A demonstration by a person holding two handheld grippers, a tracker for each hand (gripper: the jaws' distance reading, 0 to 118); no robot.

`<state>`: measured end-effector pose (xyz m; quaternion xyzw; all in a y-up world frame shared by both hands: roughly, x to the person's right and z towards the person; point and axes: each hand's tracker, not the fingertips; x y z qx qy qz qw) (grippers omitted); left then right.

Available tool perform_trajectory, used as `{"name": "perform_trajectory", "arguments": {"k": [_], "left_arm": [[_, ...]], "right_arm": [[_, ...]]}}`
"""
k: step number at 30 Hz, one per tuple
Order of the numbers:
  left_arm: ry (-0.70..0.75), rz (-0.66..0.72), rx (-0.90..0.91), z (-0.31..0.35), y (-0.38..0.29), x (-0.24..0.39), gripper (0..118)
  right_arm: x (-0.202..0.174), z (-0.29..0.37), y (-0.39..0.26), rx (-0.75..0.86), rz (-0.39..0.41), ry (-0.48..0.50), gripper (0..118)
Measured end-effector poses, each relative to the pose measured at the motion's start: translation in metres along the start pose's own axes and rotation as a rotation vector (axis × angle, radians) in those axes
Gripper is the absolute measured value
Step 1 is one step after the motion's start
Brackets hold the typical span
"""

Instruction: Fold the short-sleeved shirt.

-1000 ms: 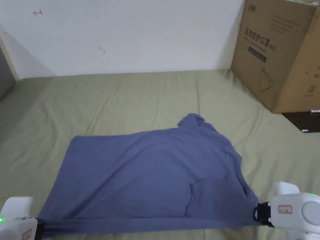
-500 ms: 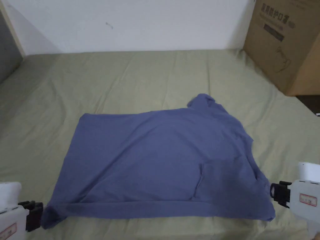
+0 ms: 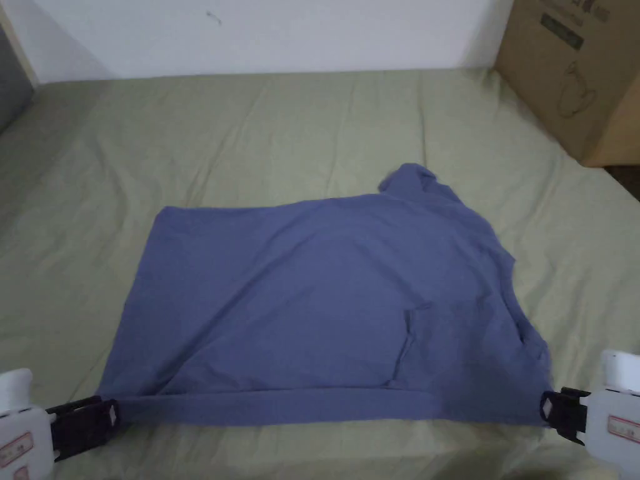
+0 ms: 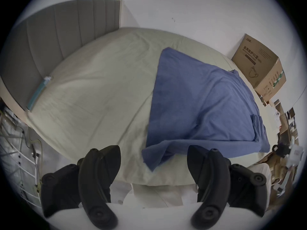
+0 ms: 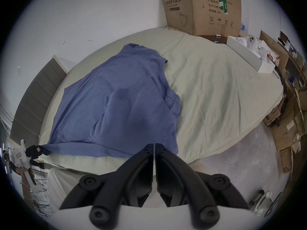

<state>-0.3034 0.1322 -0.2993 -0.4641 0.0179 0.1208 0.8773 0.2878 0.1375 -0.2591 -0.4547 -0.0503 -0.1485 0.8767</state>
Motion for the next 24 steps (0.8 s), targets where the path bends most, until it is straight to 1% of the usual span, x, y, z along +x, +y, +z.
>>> {"name": "perform_trajectory", "arguments": {"k": [1, 2, 3, 5, 6, 7, 8, 9, 10, 11, 12, 14, 15, 16, 17, 18, 19, 20, 21, 22, 23, 24], "left_arm": [[-0.001, 0.001, -0.017, -0.008, -0.001, -0.003, 60], [0.001, 0.005, -0.027, -0.013, -0.001, -0.001, 26], [0.004, 0.001, -0.026, -0.015, -0.002, 0.003, 4], [0.017, -0.014, -0.026, -0.021, -0.007, 0.011, 3], [0.016, -0.03, -0.037, -0.021, -0.006, 0.013, 3], [0.006, -0.075, -0.059, -0.02, -0.005, 0.017, 3], [0.034, -0.096, -0.054, -0.018, -0.004, 0.021, 3], [0.037, -0.1, -0.049, -0.017, -0.004, 0.018, 3], [0.027, -0.088, -0.045, -0.014, -0.002, 0.017, 3], [0.018, -0.072, -0.04, -0.012, 0.001, 0.017, 3], [0.009, -0.059, -0.037, -0.009, 0.003, 0.018, 3], [0.002, -0.049, -0.027, -0.007, 0.004, 0.013, 3], [0.0, -0.047, -0.026, -0.007, 0.005, 0.014, 3], [-0.001, -0.049, -0.028, -0.007, 0.006, 0.017, 3], [0.002, -0.053, -0.028, -0.008, 0.004, 0.013, 3], [0.005, -0.059, -0.029, -0.009, 0.004, 0.014, 3], [0.01, -0.069, -0.035, -0.009, 0.005, 0.016, 3], [0.015, -0.082, -0.037, -0.008, 0.005, 0.018, 3], [0.016, -0.093, -0.034, -0.009, 0.003, 0.015, 3], [0.014, -0.098, -0.036, -0.009, 0.004, 0.015, 3], [0.015, -0.1, -0.038, -0.009, 0.005, 0.017, 3], [0.017, -0.102, -0.037, -0.008, 0.006, 0.018, 3]], "right_arm": [[0.001, -0.001, 0.0, -0.007, 0.002, -0.002, 3], [0.002, -0.001, 0.0, -0.012, 0.006, -0.009, 3], [0.002, -0.001, 0.0, -0.016, 0.012, -0.012, 3], [0.002, -0.002, -0.002, -0.023, 0.029, -0.019, 4], [0.003, -0.003, -0.002, -0.027, 0.042, -0.015, 10], [0.003, -0.005, -0.002, -0.038, 0.078, -0.023, 28], [0.003, -0.008, -0.002, -0.043, 0.109, -0.045, 37], [0.003, -0.011, -0.002, -0.052, 0.136, -0.065, 37], [0.002, -0.015, -0.002, -0.067, 0.159, -0.086, 63], [0.001, -0.019, 0.0, -0.073, 0.179, -0.083, 79], [0.001, -0.023, 0.0, -0.069, 0.2, -0.069, 82], [0.003, -0.037, 0.003, -0.084, 0.222, -0.05, 82], [0.005, -0.05, 0.005, -0.11, 0.232, -0.058, 82], [0.008, -0.062, 0.006, -0.156, 0.22, -0.083, 80], [0.01, -0.071, 0.006, -0.189, 0.196, -0.087, 75], [0.011, -0.071, 0.007, -0.202, 0.153, -0.066, 69], [0.01, -0.066, 0.009, -0.168, 0.158, -0.058, 61], [0.007, -0.057, 0.009, -0.146, 0.184, -0.052, 43], [0.005, -0.053, 0.009, -0.135, 0.211, -0.026, 22], [0.003, -0.05, 0.009, -0.137, 0.205, -0.039, 16], [0.002, -0.046, 0.01, -0.128, 0.224, -0.067, 15], [0.001, -0.044, 0.01, -0.139, 0.234, -0.047, 14]]}}
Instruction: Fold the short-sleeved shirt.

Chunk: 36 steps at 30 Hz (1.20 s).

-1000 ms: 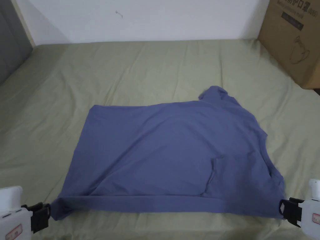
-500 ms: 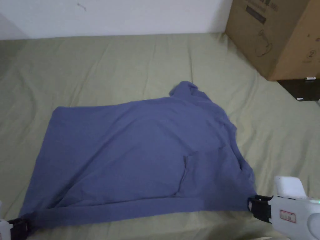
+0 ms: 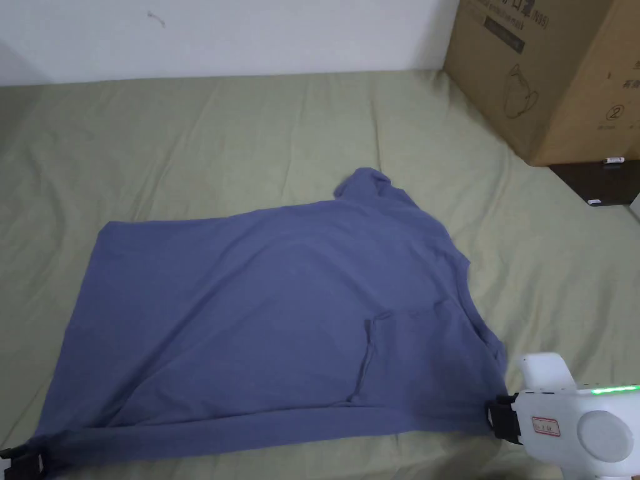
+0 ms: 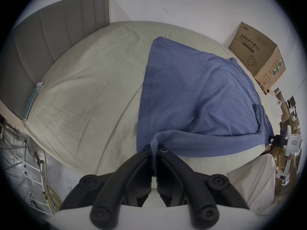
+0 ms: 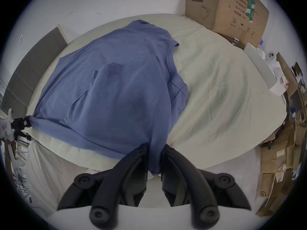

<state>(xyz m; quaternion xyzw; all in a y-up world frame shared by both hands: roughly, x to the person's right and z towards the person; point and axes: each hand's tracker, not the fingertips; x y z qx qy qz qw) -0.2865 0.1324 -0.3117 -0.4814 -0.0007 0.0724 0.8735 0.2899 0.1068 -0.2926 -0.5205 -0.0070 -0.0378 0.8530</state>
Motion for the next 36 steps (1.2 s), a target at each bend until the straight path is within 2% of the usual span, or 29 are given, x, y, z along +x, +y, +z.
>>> {"name": "perform_trajectory", "arguments": {"k": [4, 7, 10, 13, 17, 21, 22, 23, 24, 25, 26, 27, 31, 32, 33, 34, 35, 36], "left_arm": [[-0.003, -0.017, 0.01, 0.004, 0.004, -0.003, 3], [-0.005, -0.019, 0.022, 0.008, 0.009, -0.006, 4], [-0.013, -0.017, 0.039, 0.008, 0.024, -0.008, 4], [0.0, -0.031, 0.061, 0.003, 0.052, -0.007, 4], [-0.003, -0.039, 0.097, -0.024, 0.105, 0.0, 4], [0.04, -0.088, 0.027, -0.077, 0.147, 0.009, 4], [0.034, -0.084, 0.023, -0.088, 0.151, 0.009, 4], [0.032, -0.068, 0.02, -0.099, 0.155, 0.008, 11], [0.036, -0.04, 0.001, -0.107, 0.156, 0.007, 30], [0.06, -0.023, -0.027, -0.111, 0.155, 0.006, 67], [0.074, -0.021, -0.05, -0.114, 0.152, 0.003, 91], [0.068, -0.019, -0.043, -0.113, 0.148, -0.001, 102], [0.074, -0.028, -0.019, -0.087, 0.131, -0.013, 97], [0.082, -0.028, -0.02, -0.077, 0.124, -0.017, 85], [0.063, -0.02, -0.005, -0.062, 0.116, -0.021, 65], [0.013, 0.002, 0.014, -0.052, 0.109, -0.025, 28], [-0.021, 0.038, 0.022, -0.041, 0.099, -0.03, 3], [-0.038, 0.071, 0.033, -0.032, 0.088, -0.033, 1]], "right_arm": [[-0.002, 0.014, 0.005, 0.022, -0.023, -0.004, 12], [-0.001, 0.027, 0.016, 0.039, -0.06, 0.039, 12], [0.001, 0.037, 0.041, 0.069, -0.067, 0.053, 12], [0.008, 0.036, 0.08, 0.097, -0.13, 0.095, 12], [0.011, 0.007, 0.145, 0.098, -0.138, 0.068, 12], [0.003, -0.041, 0.19, 0.02, -0.169, 0.066, 12], [0.001, -0.052, 0.196, 0.001, -0.173, 0.034, 12], [-0.004, -0.062, 0.199, -0.011, -0.183, 0.015, 12], [-0.006, -0.072, 0.2, -0.021, -0.168, 0.021, 15], [-0.008, -0.077, 0.2, -0.038, -0.154, 0.016, 35], [-0.012, -0.081, 0.199, -0.072, -0.117, -0.023, 60], [-0.016, -0.081, 0.195, -0.09, -0.08, -0.042, 73], [-0.016, -0.055, 0.176, -0.005, -0.016, -0.049, 74], [-0.016, -0.043, 0.168, 0.037, 0.002, -0.064, 72], [-0.016, -0.031, 0.16, 0.087, 0.011, -0.093, 66], [-0.015, -0.022, 0.151, 0.119, 0.002, -0.111, 45], [-0.012, -0.013, 0.144, 0.145, -0.016, -0.116, 20], [-0.009, -0.003, 0.134, 0.16, -0.051, -0.106, 6]]}}
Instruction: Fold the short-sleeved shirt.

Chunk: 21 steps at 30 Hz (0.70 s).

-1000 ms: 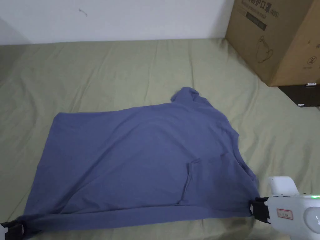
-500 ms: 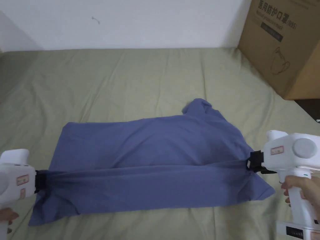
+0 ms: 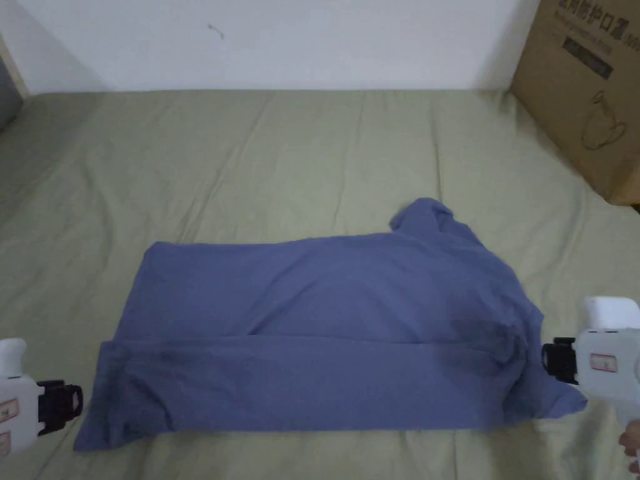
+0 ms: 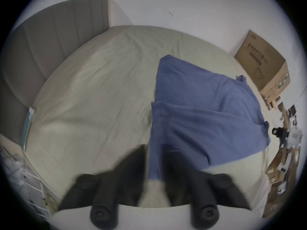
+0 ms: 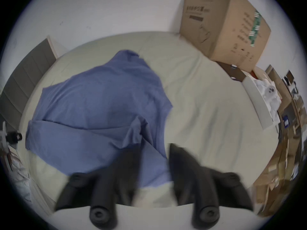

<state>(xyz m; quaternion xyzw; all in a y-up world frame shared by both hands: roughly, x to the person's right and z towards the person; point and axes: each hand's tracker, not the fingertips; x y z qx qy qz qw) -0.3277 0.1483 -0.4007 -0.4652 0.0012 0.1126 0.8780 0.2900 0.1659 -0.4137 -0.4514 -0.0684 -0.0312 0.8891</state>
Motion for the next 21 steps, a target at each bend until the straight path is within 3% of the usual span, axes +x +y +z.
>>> {"name": "perform_trajectory", "arguments": {"k": [3, 5, 9, 12, 13, 14, 18, 19, 21], "left_arm": [[-0.025, 0.007, 0.022, 0.024, -0.025, -0.006, 0], [-0.012, 0.035, 0.045, 0.026, -0.034, -0.007, 1], [-0.044, 0.138, 0.063, 0.01, -0.031, -0.01, 9], [-0.088, 0.127, 0.026, -0.012, -0.025, 0.001, 65], [-0.104, 0.116, 0.01, -0.021, -0.025, 0.005, 78], [-0.103, 0.098, -0.016, -0.031, -0.025, 0.01, 82], [-0.019, 0.078, -0.044, -0.06, -0.035, 0.02, 80], [-0.017, 0.09, -0.034, -0.055, -0.033, 0.023, 67], [0.081, 0.083, -0.009, -0.046, -0.029, 0.023, 15]], "right_arm": [[0.014, 0.022, -0.023, -0.016, -0.141, 0.132, 4], [0.015, 0.031, -0.039, -0.015, -0.18, 0.164, 4], [0.013, 0.035, -0.063, -0.034, -0.138, 0.109, 4], [0.018, 0.032, -0.073, -0.064, -0.19, 0.13, 4], [0.019, 0.033, -0.075, -0.067, -0.198, 0.132, 4], [0.019, 0.033, -0.077, -0.069, -0.204, 0.129, 4], [0.018, 0.03, -0.077, -0.076, -0.207, 0.121, 4], [0.02, 0.026, -0.075, -0.075, -0.214, 0.123, 8], [0.02, 0.019, -0.069, -0.076, -0.218, 0.118, 26]]}}
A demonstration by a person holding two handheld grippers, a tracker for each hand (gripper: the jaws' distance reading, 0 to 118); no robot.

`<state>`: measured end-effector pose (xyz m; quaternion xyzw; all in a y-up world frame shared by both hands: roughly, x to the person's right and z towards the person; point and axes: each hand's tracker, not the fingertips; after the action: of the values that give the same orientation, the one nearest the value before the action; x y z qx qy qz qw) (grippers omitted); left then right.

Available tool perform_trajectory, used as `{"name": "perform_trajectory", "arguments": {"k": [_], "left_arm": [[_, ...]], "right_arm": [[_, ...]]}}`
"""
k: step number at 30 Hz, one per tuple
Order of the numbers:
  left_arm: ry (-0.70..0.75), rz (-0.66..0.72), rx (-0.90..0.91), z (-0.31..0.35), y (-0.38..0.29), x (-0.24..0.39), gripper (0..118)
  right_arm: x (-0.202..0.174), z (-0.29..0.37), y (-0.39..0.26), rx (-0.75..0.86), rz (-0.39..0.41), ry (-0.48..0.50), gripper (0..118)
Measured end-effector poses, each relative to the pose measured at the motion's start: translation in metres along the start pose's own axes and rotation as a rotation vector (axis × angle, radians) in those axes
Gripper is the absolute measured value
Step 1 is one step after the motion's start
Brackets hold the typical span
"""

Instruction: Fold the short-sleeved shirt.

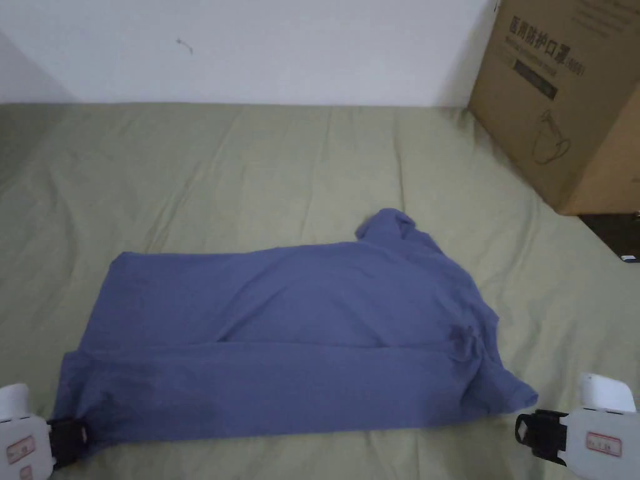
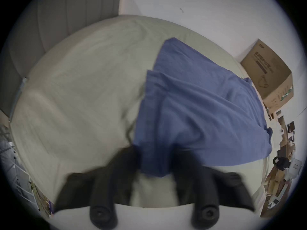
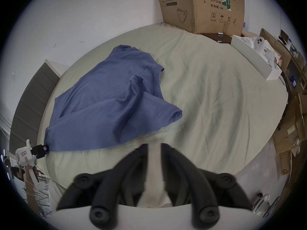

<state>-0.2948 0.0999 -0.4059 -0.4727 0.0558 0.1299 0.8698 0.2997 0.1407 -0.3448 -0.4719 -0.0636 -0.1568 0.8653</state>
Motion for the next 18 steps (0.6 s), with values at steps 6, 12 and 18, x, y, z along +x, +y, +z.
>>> {"name": "perform_trajectory", "arguments": {"k": [6, 12, 18], "left_arm": [[-0.092, 0.025, -0.034, -0.001, 0.006, 0.001, 6], [-0.103, -0.028, -0.037, 0.011, 0.01, -0.004, 6], [-0.109, -0.106, -0.022, 0.032, 0.018, -0.001, 6]], "right_arm": [[-0.002, -0.058, 0.037, -0.058, 0.074, -0.062, 50], [-0.005, -0.085, 0.055, -0.1, 0.062, -0.001, 4], [0.009, -0.067, 0.055, -0.112, 0.005, 0.012, 4]]}}
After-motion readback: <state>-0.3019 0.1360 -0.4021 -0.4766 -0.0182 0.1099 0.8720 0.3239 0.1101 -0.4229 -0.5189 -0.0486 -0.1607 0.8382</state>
